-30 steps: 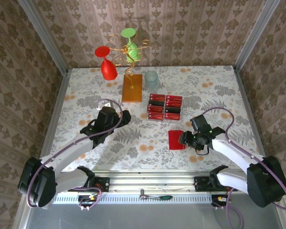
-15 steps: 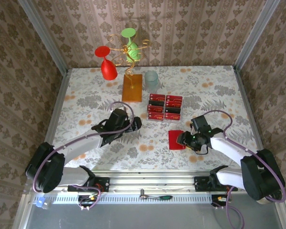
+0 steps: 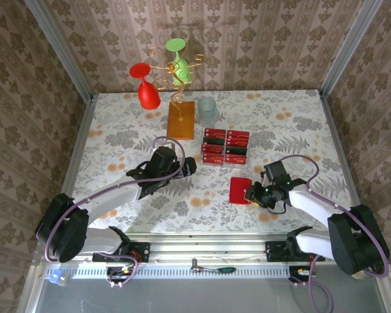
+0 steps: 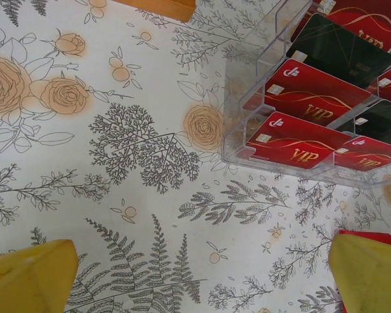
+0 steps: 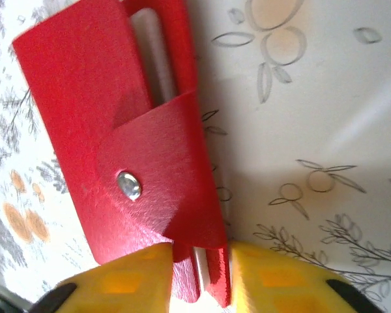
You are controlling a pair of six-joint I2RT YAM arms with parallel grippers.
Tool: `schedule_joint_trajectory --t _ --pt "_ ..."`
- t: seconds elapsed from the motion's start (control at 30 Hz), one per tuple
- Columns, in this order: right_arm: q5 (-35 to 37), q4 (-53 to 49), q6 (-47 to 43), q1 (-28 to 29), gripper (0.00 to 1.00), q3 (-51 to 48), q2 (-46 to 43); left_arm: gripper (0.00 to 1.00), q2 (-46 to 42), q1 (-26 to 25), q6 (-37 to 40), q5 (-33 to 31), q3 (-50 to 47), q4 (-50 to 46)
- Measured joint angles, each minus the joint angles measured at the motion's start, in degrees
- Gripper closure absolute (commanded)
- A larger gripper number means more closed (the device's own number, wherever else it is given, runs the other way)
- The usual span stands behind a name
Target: Put the credit cards into the card holder
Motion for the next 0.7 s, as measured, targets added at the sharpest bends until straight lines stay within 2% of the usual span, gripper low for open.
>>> schedule_joint_trajectory --t 0.13,0.37,0.53,0.7 --pt "-2.40 2.29 0.87 -0.72 1.00 -0.79 -0.13 0.00 0.00 -0.22 -0.02 0.85 0.90 -0.52" --pt "-6.23 4.66 2.34 -1.31 1.00 -1.55 -3.37 0.00 -1.03 -0.22 -1.01 0.09 2.01 -2.75" --pt "-10.71 7.76 5.40 -1.33 1.00 -1.55 -7.39 0.00 -4.87 -0.02 -0.85 0.11 1.97 -3.91" --pt "-14.69 10.69 9.35 -0.61 1.00 -0.50 -10.51 0.00 -6.34 1.36 -0.85 1.92 1.97 -3.74"
